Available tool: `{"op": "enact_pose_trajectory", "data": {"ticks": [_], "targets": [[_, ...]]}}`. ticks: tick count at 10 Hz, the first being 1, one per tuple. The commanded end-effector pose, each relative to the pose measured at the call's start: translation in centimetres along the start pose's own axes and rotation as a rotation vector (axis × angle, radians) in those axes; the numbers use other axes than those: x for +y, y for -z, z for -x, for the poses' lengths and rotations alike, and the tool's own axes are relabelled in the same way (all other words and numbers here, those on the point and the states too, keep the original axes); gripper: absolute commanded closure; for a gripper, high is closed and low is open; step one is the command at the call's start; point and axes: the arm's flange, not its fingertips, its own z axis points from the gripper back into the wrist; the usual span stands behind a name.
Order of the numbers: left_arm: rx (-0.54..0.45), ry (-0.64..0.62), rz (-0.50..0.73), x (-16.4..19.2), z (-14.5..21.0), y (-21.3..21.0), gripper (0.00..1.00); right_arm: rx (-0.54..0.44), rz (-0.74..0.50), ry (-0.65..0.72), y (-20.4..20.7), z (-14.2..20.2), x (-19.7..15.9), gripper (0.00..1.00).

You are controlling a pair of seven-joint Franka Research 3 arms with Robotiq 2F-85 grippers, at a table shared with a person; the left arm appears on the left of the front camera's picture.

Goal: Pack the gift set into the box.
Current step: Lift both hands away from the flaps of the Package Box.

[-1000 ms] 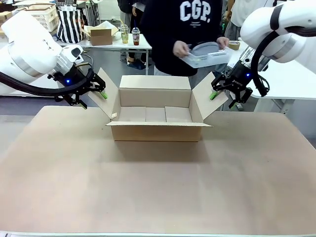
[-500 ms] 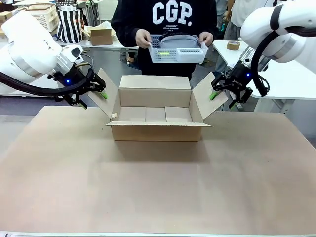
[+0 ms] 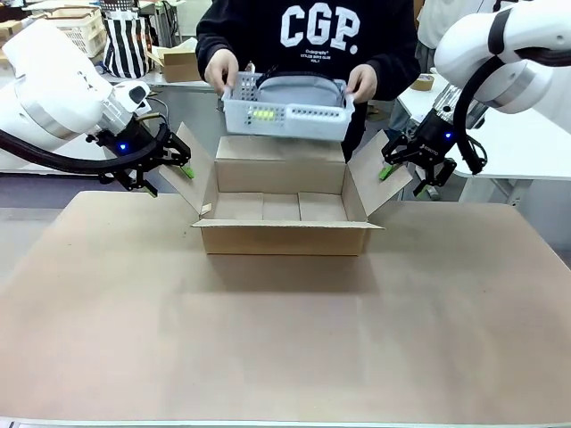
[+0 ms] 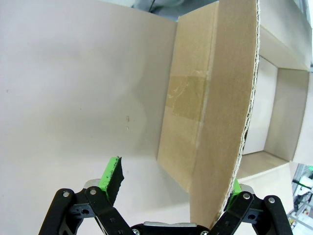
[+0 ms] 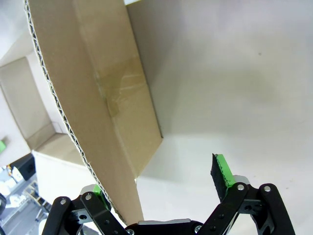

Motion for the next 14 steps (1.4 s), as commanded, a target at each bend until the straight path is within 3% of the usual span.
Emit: {"op": "enact_pose_trajectory", "data": {"ticks": [1,14], "targets": [[0.007,-0.008,-0.013,-0.15,0.09,-0.30,0.00,0.001,0.019,0.010,-0.28,-0.07,0.20,0.00],[0.007,-0.008,-0.013,-0.15,0.09,-0.30,0.00,0.001,0.019,0.010,-0.28,-0.07,0.20,0.00]]}}
